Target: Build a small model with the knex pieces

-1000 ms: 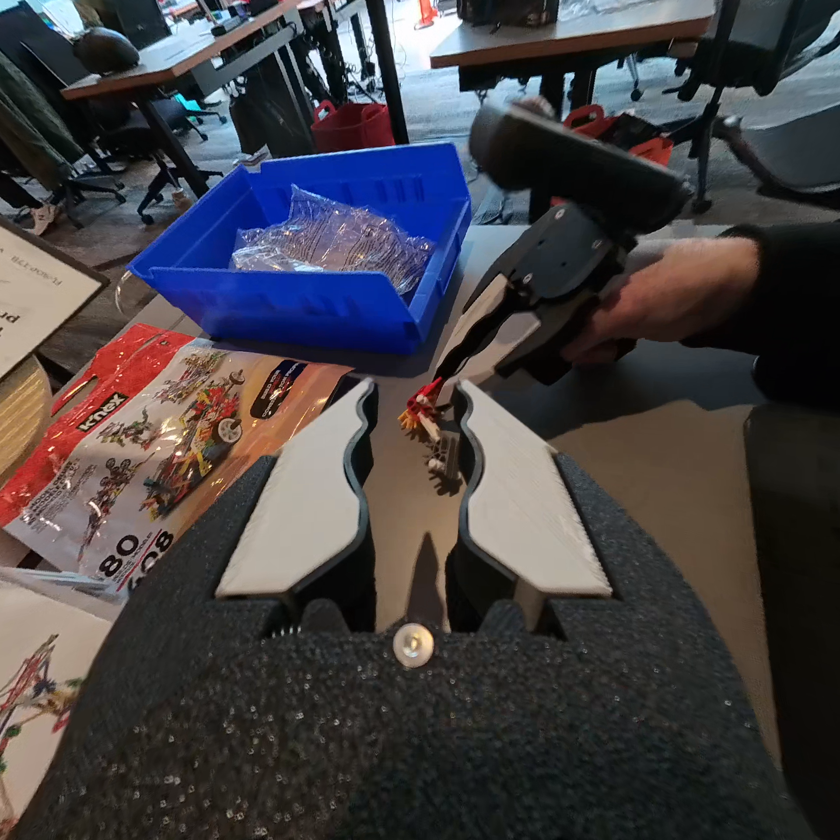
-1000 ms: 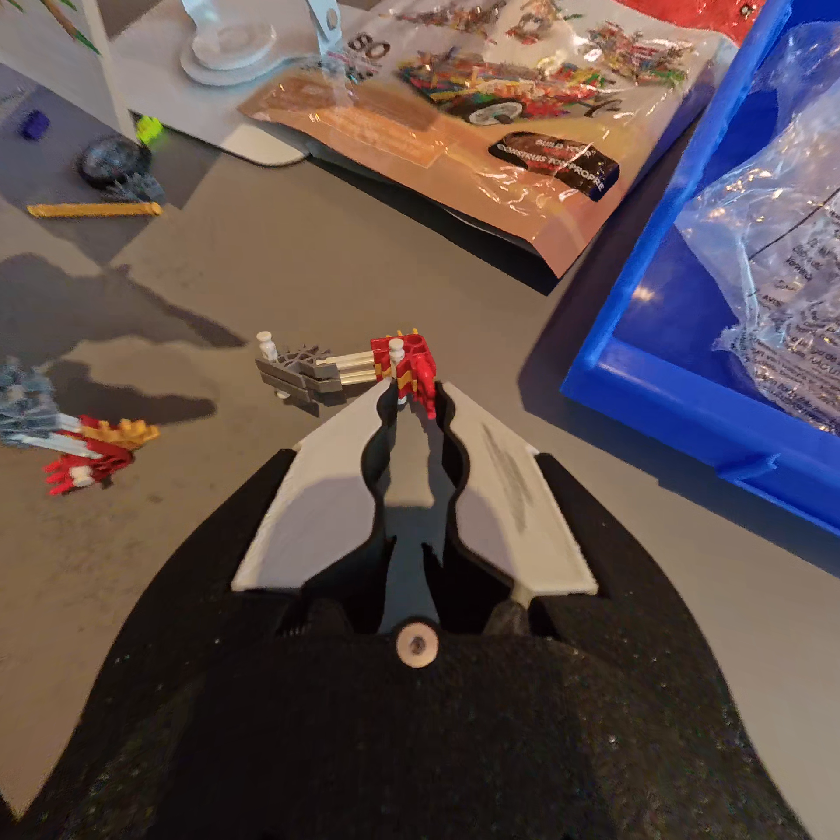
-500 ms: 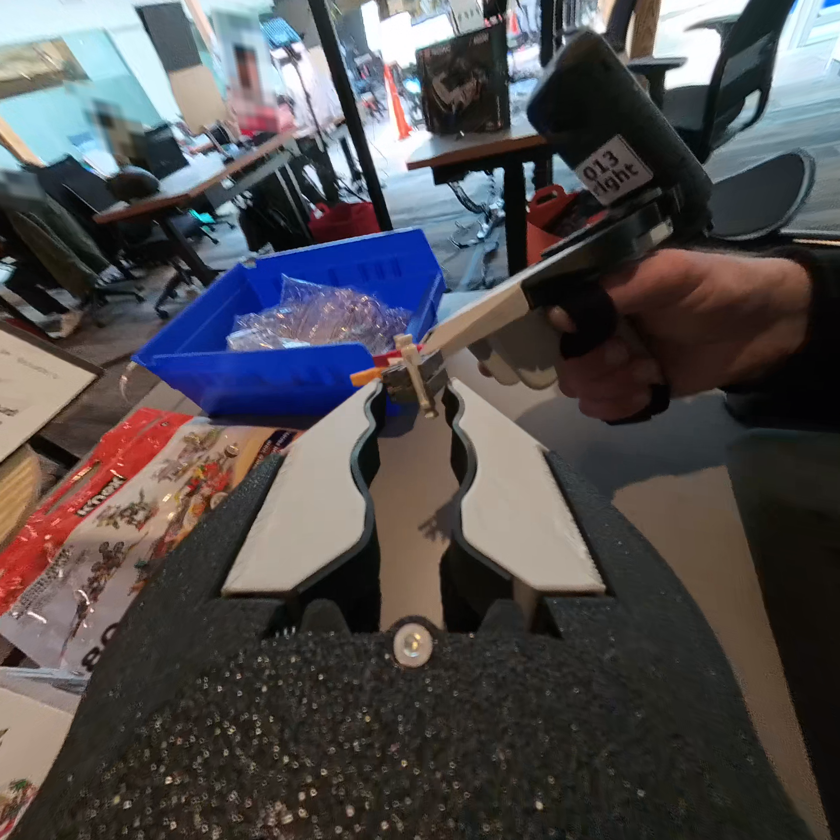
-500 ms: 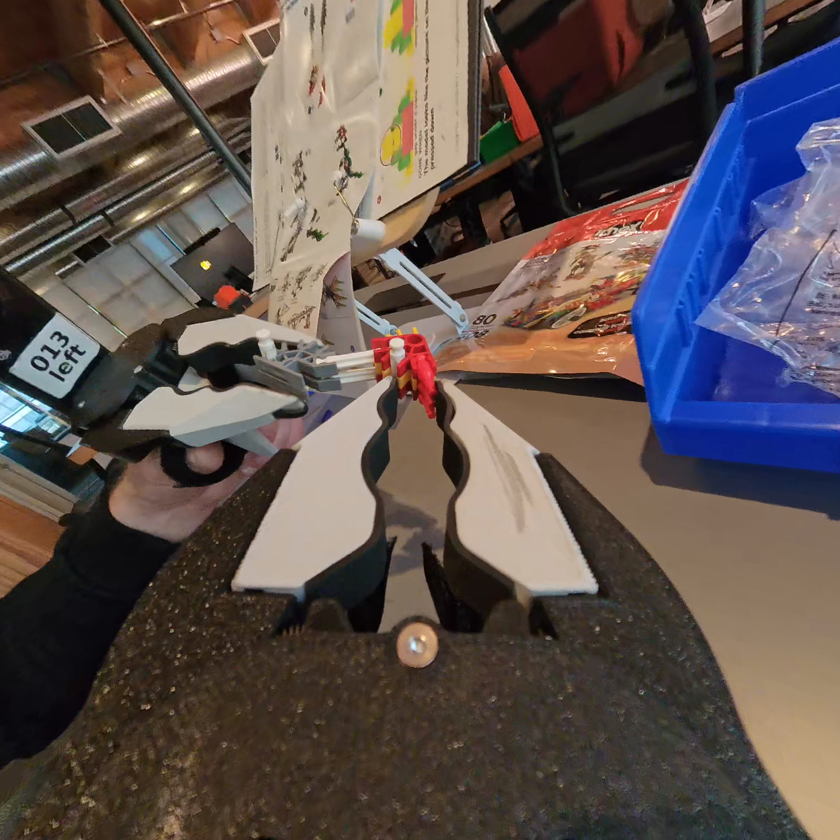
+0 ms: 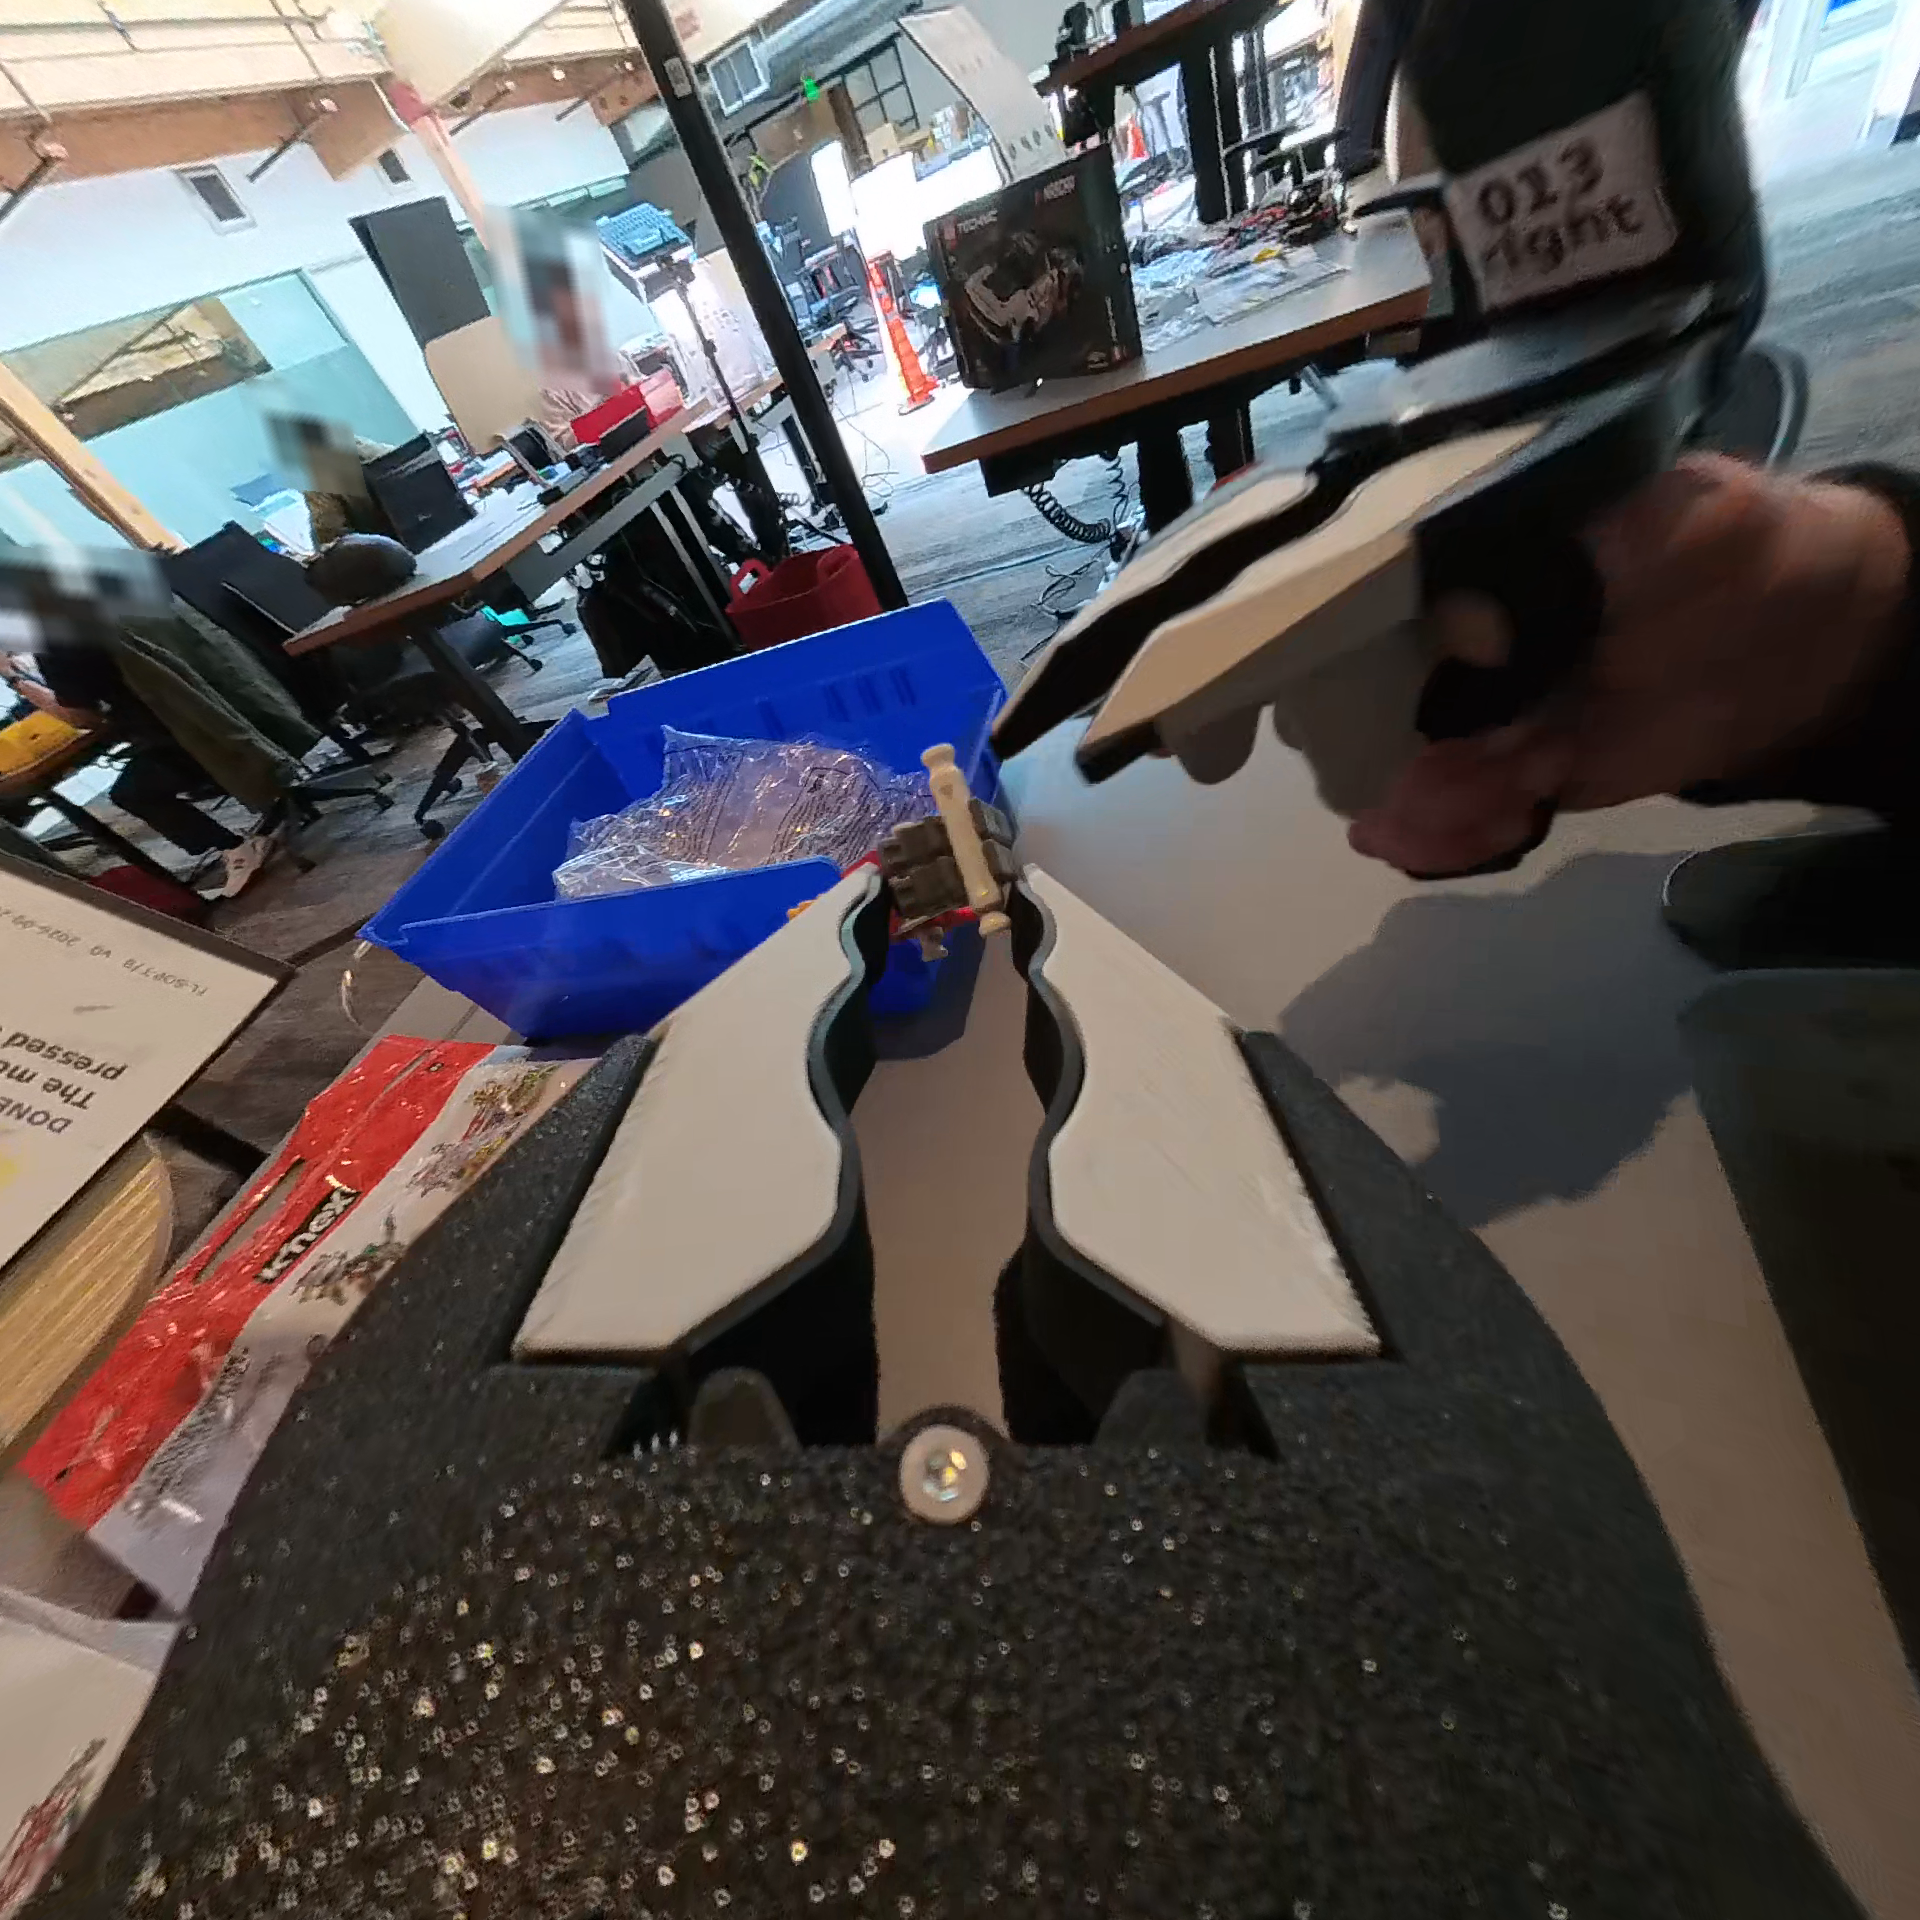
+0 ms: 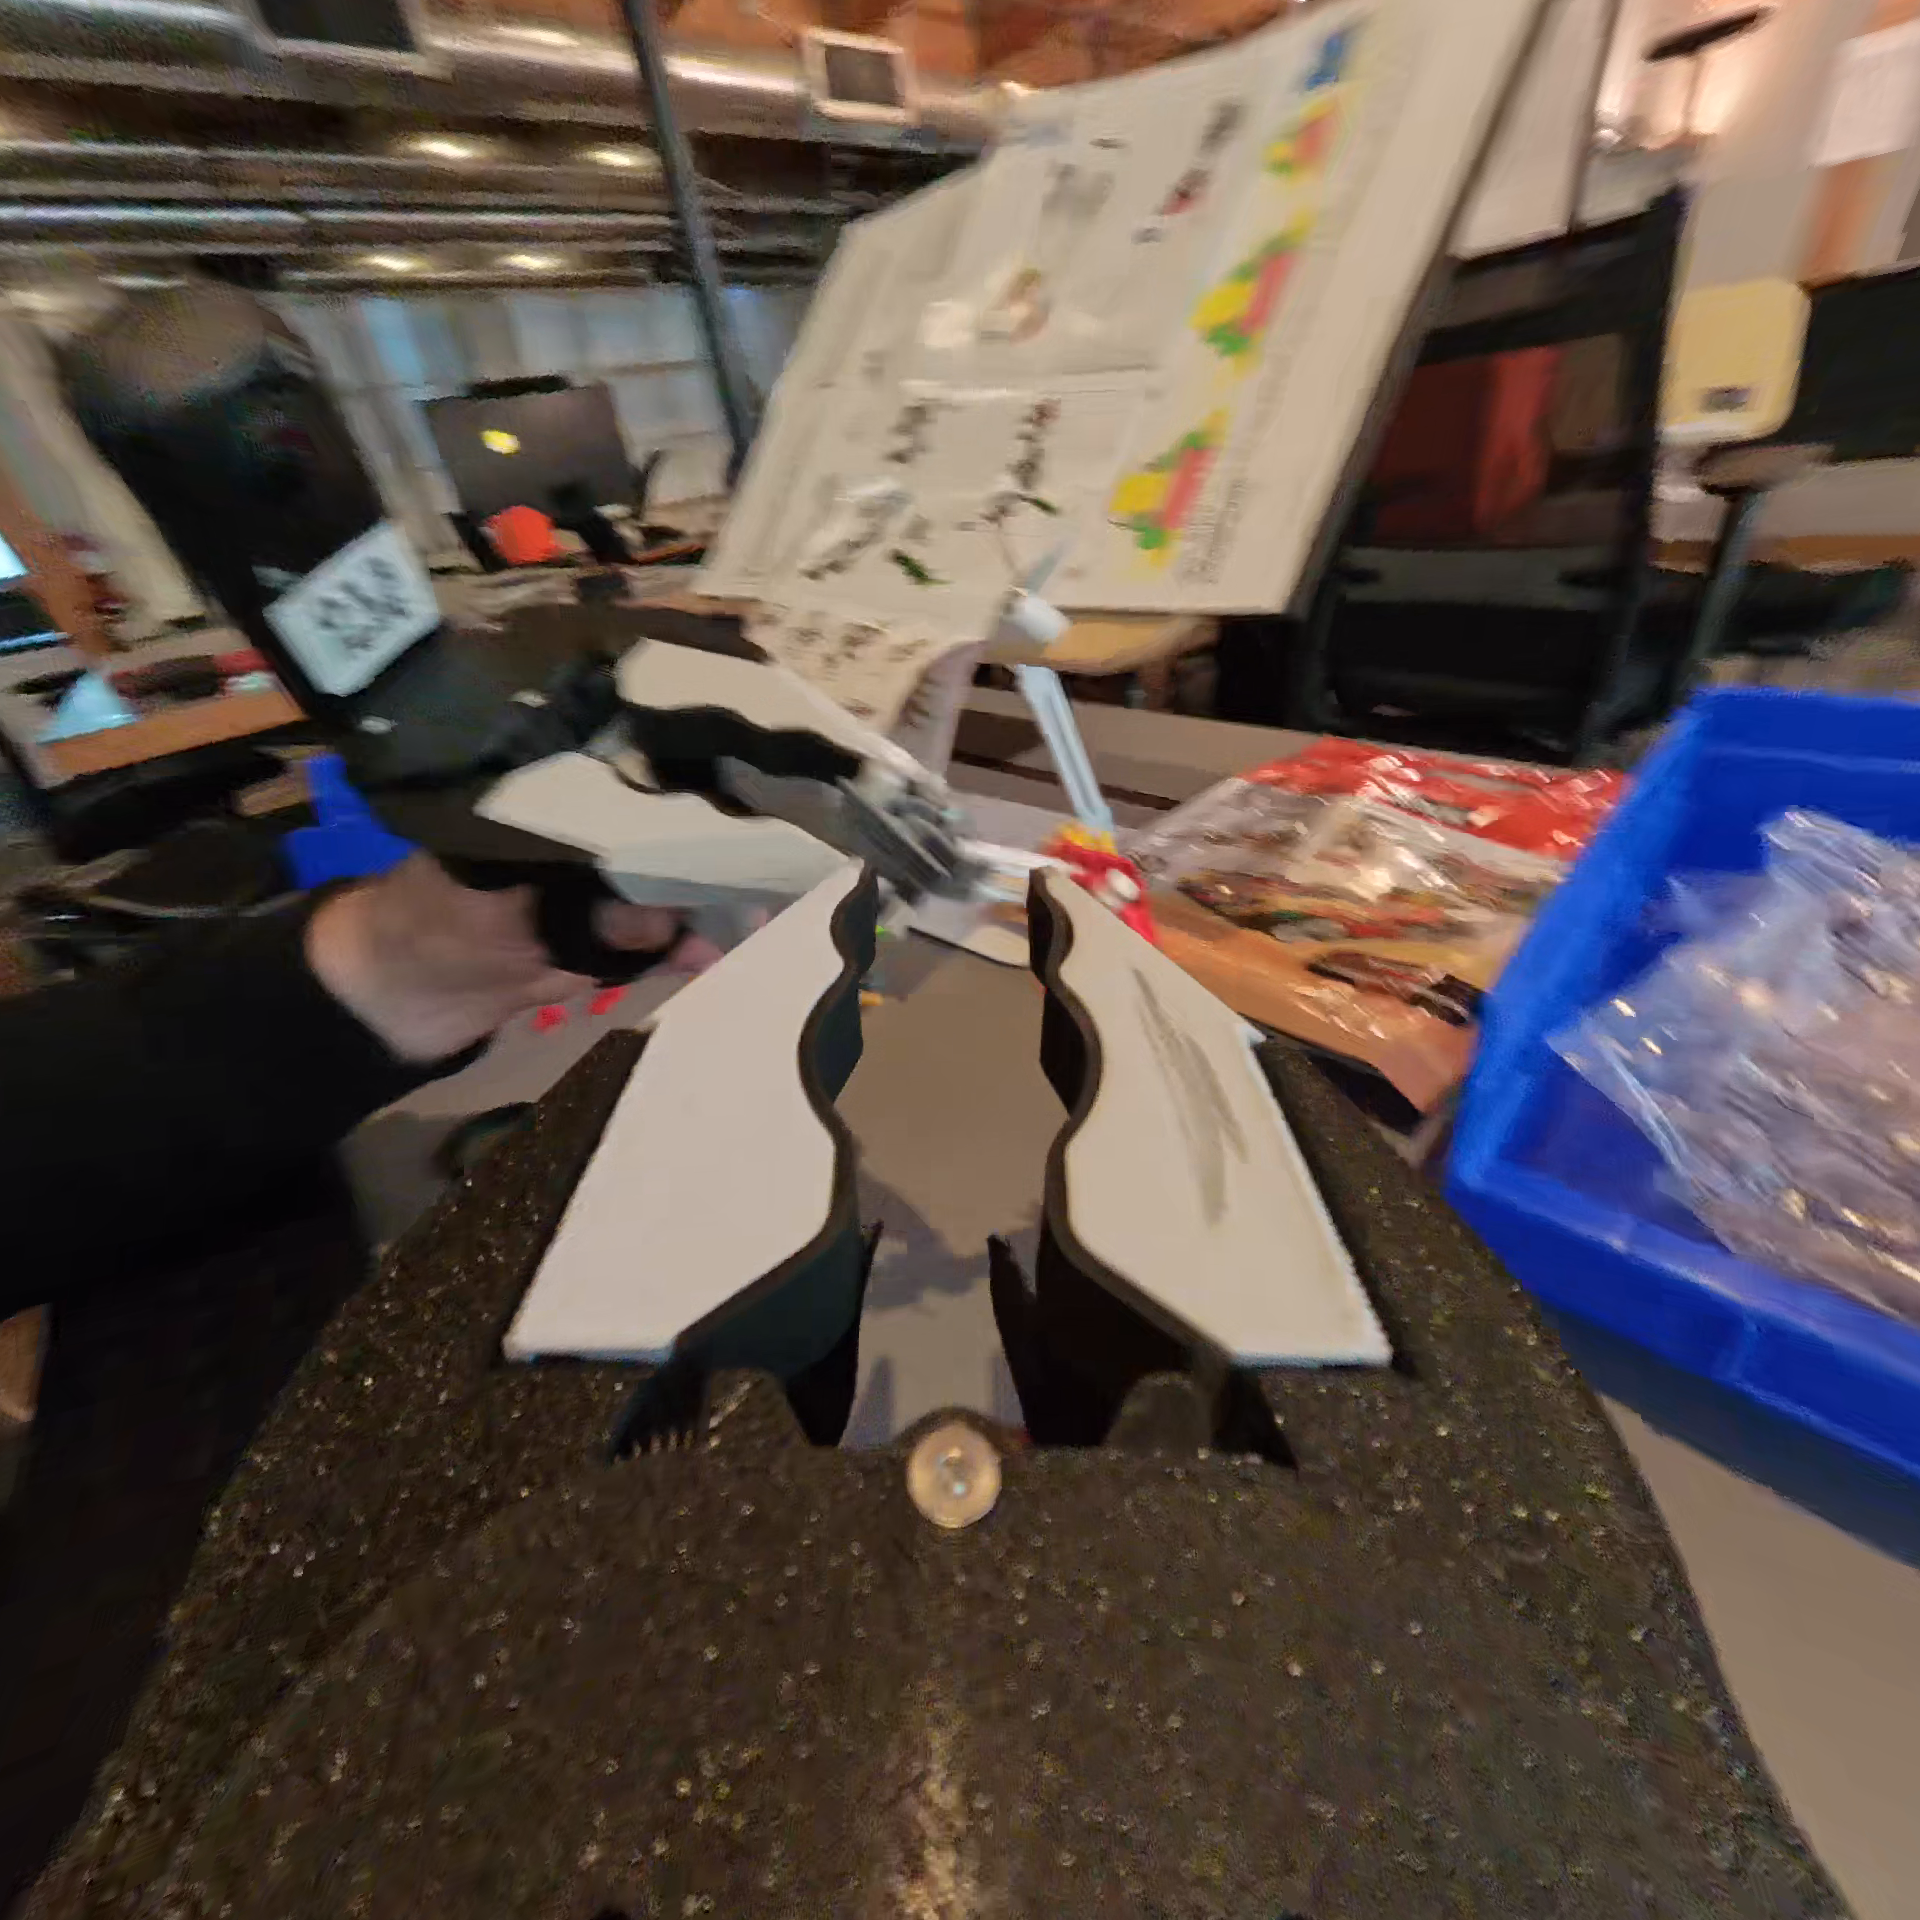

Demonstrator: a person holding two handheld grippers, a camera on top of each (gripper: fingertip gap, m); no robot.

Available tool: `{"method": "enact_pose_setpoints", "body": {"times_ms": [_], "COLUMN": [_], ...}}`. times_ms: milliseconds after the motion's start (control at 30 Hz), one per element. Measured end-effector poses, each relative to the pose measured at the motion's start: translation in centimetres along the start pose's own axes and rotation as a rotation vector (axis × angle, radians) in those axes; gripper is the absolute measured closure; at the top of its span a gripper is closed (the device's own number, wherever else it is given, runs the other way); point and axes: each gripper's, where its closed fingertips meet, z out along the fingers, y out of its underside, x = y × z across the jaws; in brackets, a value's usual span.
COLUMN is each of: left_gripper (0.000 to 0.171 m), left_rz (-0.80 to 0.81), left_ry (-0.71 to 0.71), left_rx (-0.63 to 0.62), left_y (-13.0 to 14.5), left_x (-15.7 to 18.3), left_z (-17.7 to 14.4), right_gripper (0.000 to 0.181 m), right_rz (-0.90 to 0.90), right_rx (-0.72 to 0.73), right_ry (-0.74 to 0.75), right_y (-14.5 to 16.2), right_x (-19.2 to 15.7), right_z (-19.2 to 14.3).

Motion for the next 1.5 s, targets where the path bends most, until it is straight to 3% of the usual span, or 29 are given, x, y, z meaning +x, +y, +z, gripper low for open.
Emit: {"method": "enact_pose_setpoints", "body": {"times_ms": [133, 300, 533, 800, 1167, 1500], "left_gripper": [0.15, 0.15, 0.15, 0.15, 0.154, 0.154], "left_rz": [0.066, 0.118, 0.1, 0.122, 0.15, 0.169], "left_ry": [-0.007, -0.022, 0.05, 0.056, 0.066, 0.03], "left_rx": [-0.018, -0.053, -0.068, -0.117, -0.104, -0.137], "left_y": [-0.2, -0.4, -0.3, 0.7, 0.6, 1.2], "left_x": [0.8, 1.2, 1.9, 2.1, 2.4, 1.9], "left_z": [0.4, 0.5, 0.4, 0.8, 0.9, 1.2], "right_gripper": [0.153, 0.168, 0.168, 0.172, 0.179, 0.178], "right_rz": [-0.059, -0.185, -0.45, -0.613, -0.425, -0.323], "right_rx": [0.003, 0.001, -0.142, -0.223, -0.139, -0.105], "right_ry": [-0.031, -0.042, -0.056, -0.039, -0.132, -0.069], "right_y": [-0.6, -0.4, 0.5, 1.5, 0.7, 1.2], "right_x": [-1.4, -2.0, -1.9, -1.6, -1.8, -1.3], "right_z": [0.9, 1.0, 0.5, 0.7, 0.2, 0.6]}}
